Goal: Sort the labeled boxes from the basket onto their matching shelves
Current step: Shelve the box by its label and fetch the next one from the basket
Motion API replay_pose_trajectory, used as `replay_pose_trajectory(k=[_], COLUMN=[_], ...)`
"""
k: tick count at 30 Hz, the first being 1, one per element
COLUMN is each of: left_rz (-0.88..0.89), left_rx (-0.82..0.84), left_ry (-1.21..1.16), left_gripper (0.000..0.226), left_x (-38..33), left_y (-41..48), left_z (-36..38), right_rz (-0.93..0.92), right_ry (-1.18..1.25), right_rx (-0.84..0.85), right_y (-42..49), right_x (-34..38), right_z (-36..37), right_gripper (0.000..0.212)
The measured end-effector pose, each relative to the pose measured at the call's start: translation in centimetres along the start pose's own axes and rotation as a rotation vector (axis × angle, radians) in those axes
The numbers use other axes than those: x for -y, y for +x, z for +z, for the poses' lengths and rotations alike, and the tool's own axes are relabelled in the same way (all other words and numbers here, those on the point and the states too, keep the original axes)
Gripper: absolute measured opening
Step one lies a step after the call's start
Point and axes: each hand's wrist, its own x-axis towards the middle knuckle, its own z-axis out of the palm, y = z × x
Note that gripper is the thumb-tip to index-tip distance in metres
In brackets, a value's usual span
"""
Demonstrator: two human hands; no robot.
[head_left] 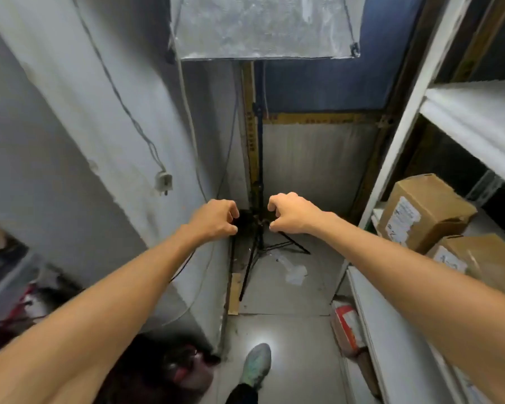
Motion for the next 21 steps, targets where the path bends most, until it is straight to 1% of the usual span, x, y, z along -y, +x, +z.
replay_pose_trajectory(k=[1, 2, 3, 4, 5, 6, 8, 11, 14, 15, 18, 21], left_rz=[-0.116, -0.196, -0.213, -0.263, -0.323, -0.405, -0.519, -0.717, -0.863, -0.914, -1.037, -1.166], left_rx=[-0.038, -0.056, -0.072, -0.071, -0.055, -0.039, -0.055, -0.114, -0.189, -0.211, -0.287, -0.317], left_ry=[-0.031, -0.058, -0.066, -0.062, -0.066, -0.061, -0.038, -0.087, -0.118, -0.120, -0.103, -0.129], left_gripper=[0.033, 0.033, 0.034, 0.034, 0.034, 0.033, 0.032, 0.029, 0.031, 0.032, 0.033, 0.031], left_x=[2.6, 4.0, 4.4, 5.3, 6.7, 8.4, 10.4, 14.3, 16.4, 16.8, 17.5, 17.6], left_y=[-5.8, -9.7, -10.4, -13.1, -17.0, -21.4, -27.2, -38.2, -48.2, -51.4, -60.4, -68.7], left_z=[-0.1, -0.1, 0.0, 0.1, 0.4, 0.6, 1.0, 1.2, 0.8, 0.8, 1.3, 2.2], right_rz=[-0.118, -0.180, -0.214, -0.241, -0.319, -0.397, -0.526, -0.775, -0.942, -0.990, -1.110, -1.225], right_ry=[-0.022, -0.043, -0.025, -0.022, -0.007, -0.042, -0.086, -0.175, -0.225, -0.228, -0.219, -0.228], right_rx=[0.068, 0.097, 0.080, 0.138, 0.198, 0.274, 0.354, 0.388, 0.436, 0.462, 0.546, 0.598], right_y=[-1.0, -1.6, -1.5, -2.3, -3.3, -4.9, -6.7, -11.3, -15.4, -16.8, -21.7, -27.5], right_x=[3.9, 6.7, 7.3, 9.4, 12.4, 16.2, 21.0, 30.1, 37.6, 39.9, 46.2, 51.5], right_z=[1.8, 3.0, 3.1, 4.1, 6.0, 7.7, 10.2, 14.1, 17.0, 18.1, 21.1, 24.1], right_gripper=[0.047, 0.047, 0.047, 0.049, 0.051, 0.053, 0.054, 0.043, 0.029, 0.030, 0.049, 0.050])
